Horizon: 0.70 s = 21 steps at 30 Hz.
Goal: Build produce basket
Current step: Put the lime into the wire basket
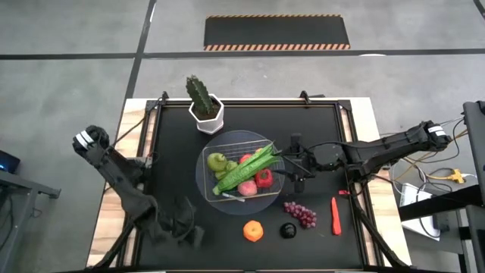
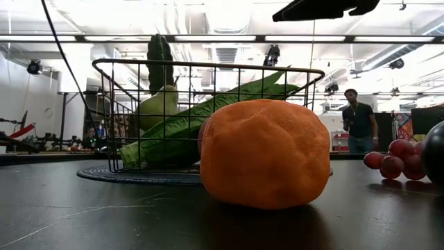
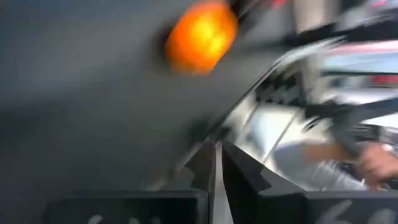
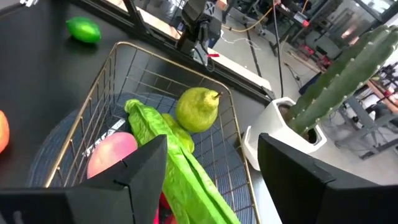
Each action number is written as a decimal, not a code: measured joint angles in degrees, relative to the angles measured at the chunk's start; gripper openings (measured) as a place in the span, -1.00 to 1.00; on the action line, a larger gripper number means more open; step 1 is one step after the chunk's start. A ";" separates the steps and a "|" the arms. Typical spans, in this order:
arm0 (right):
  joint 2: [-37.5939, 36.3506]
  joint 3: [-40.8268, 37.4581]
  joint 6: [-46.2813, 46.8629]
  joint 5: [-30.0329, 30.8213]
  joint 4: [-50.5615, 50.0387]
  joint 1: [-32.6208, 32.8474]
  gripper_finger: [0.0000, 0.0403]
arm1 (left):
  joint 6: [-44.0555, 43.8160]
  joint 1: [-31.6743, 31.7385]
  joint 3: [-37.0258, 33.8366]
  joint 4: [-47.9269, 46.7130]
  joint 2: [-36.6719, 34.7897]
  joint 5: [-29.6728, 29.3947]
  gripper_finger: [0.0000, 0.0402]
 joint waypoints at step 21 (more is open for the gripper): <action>2.28 -0.02 -0.67 0.00 0.25 -0.76 0.14 | -29.64 -1.67 9.35 -37.71 11.11 33.91 -0.95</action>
